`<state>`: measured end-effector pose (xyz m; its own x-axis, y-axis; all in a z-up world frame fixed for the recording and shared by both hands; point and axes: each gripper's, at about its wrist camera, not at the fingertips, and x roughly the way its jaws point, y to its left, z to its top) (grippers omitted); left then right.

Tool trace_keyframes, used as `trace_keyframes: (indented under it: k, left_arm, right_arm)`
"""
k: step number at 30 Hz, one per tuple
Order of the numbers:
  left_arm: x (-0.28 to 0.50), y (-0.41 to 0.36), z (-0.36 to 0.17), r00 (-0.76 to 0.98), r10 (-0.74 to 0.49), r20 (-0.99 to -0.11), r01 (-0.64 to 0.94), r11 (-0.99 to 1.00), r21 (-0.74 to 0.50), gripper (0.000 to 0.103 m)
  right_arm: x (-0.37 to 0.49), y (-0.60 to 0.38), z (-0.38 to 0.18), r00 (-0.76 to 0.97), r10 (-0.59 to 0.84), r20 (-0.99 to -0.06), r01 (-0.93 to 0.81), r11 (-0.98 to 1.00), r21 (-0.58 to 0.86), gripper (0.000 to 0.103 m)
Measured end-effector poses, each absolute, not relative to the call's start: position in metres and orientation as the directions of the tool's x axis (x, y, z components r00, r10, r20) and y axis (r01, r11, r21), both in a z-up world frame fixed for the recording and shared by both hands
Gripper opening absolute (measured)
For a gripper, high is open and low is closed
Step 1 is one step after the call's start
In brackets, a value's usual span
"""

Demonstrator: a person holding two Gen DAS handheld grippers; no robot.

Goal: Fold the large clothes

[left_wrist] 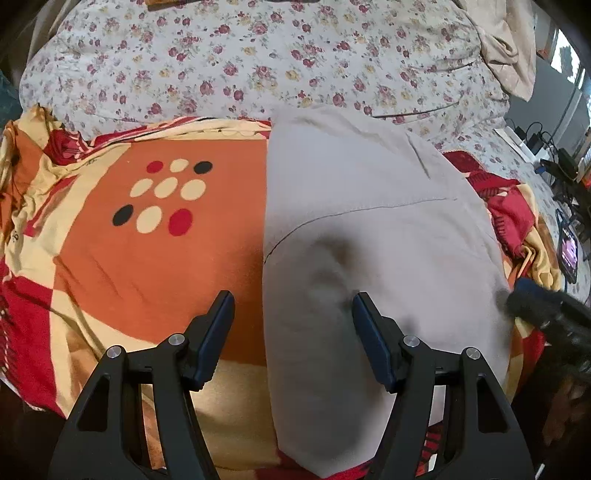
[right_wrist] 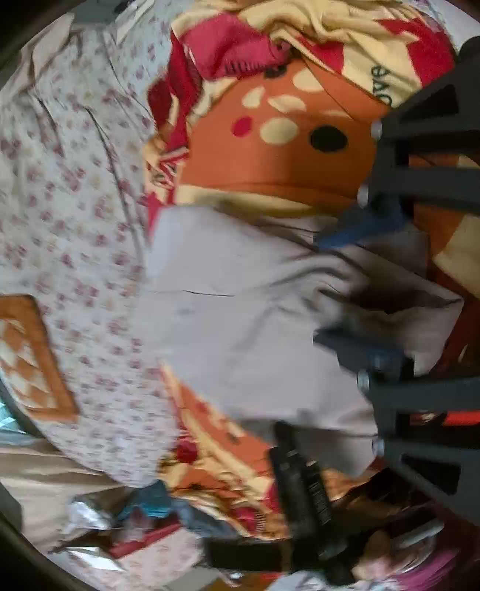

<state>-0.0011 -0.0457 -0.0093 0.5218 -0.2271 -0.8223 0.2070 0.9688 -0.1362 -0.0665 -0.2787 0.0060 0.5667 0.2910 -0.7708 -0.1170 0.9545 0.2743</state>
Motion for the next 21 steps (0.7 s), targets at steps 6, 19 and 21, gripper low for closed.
trace_keyframes:
  k: [6,19,21]
  left_arm:
    - [-0.008,-0.044,0.009,0.586,-0.204,-0.784,0.201,0.974,-0.103,0.066]
    - [-0.017,-0.039,0.029,0.663,-0.197,-0.722,0.193,0.977,-0.089,0.066]
    - [-0.017,-0.039,0.029,0.666,-0.197,-0.72,0.191,0.977,-0.09,0.066]
  right_arm:
    - [-0.064,-0.27,0.026,0.61,0.274,-0.743,-0.092,0.956,0.278,0.067]
    - [-0.057,-0.246,0.05,0.678,0.186,-0.711,-0.07,0.979,0.189,0.086]
    - [-0.056,-0.245,0.048,0.674,0.181,-0.716,-0.064,0.98,0.188,0.086]
